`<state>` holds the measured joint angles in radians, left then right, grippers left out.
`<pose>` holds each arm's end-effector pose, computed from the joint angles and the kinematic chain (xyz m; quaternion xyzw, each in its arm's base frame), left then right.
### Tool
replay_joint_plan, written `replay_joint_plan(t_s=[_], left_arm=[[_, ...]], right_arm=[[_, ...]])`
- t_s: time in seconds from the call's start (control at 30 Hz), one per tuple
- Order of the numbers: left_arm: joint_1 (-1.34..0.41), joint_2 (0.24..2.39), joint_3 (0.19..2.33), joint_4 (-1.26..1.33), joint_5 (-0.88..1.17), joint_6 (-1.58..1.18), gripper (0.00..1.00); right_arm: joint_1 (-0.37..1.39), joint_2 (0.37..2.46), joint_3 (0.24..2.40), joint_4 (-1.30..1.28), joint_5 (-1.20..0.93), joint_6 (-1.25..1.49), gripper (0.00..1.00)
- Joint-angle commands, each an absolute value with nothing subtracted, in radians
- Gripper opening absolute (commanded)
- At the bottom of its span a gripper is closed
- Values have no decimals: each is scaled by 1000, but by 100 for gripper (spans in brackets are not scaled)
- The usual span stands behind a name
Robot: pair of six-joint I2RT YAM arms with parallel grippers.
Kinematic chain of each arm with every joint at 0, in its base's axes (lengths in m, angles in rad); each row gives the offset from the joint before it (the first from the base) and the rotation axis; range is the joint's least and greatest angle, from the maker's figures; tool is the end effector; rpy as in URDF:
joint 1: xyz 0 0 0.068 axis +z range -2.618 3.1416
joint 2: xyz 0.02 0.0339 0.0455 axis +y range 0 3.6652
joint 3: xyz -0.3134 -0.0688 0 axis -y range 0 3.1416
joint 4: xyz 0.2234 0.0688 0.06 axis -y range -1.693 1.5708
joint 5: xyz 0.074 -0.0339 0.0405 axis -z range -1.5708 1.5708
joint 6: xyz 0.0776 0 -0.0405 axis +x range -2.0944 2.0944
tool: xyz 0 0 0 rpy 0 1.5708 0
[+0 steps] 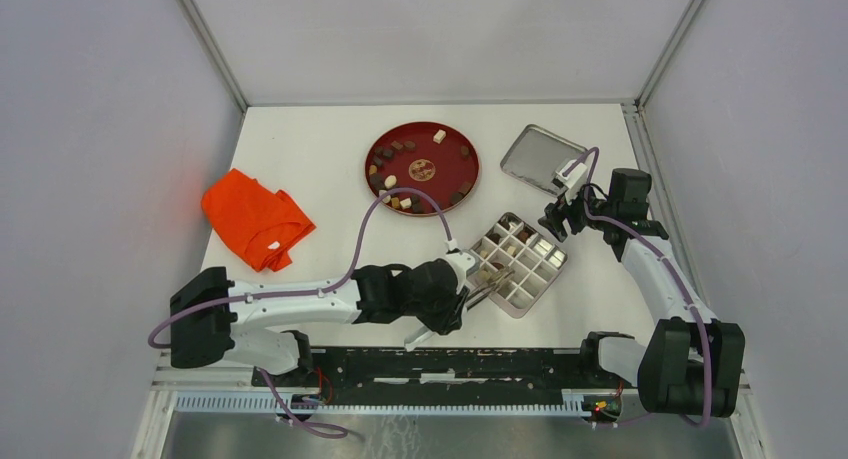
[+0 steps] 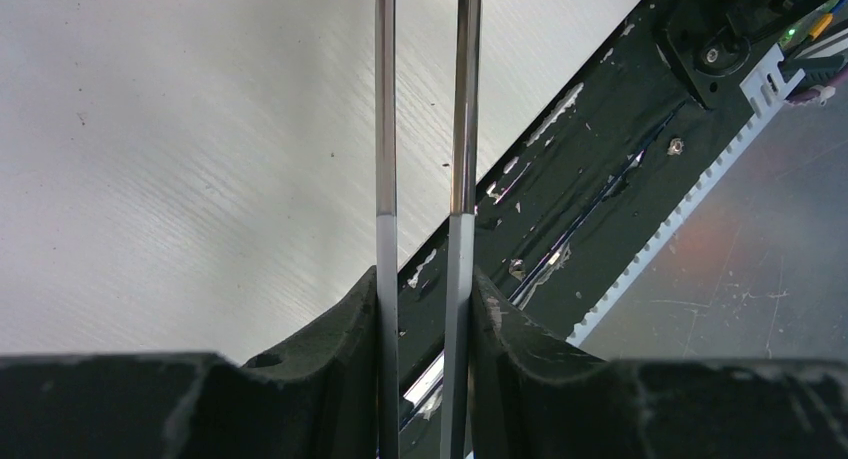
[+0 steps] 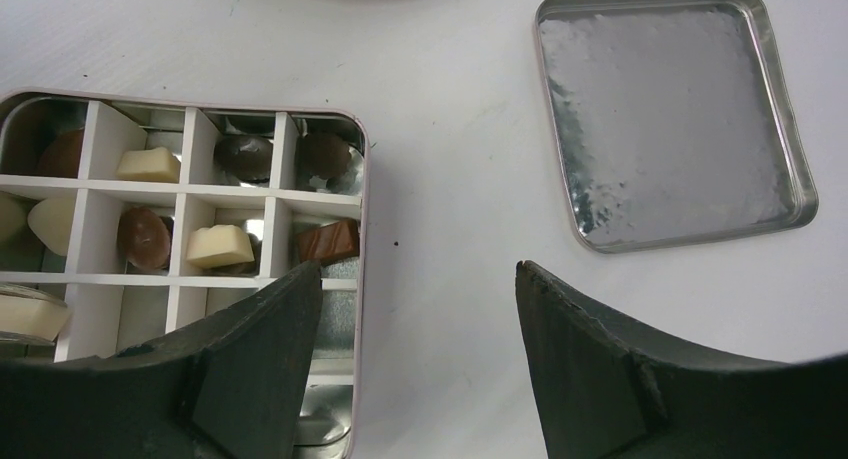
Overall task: Pack the chocolate
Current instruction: Place the fake chocolate in the packing box, then pick up the fake chocolate from the plate.
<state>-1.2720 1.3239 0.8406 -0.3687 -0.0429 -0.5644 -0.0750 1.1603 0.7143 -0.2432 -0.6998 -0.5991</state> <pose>0.0823 -0.2560 0.2527 0.3172 0.8805 -0.2672 0.2295 0.2284 0.0330 0.2738 -0.3614 0.7827 0.1600 0.4808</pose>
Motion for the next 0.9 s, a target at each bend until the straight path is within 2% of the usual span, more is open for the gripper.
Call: replay_joint_plan(t_s=[0.0, 0.7, 0.8, 0.87], left_arm=[[-1281, 1339, 880, -371, -27, -529, 33], [-1282, 1339, 894, -388, -23, -526, 41], [-1281, 1327, 901, -388, -33, -530, 36], [-1281, 1309, 906, -384, -44, -540, 26]], right_arm=[[-81, 1161, 738, -233, -722, -604, 77], [-80, 1161, 738, -236, -733, -606, 77], [-81, 1161, 738, -236, -735, -605, 77], [-79, 1164, 738, -236, -736, -606, 77]])
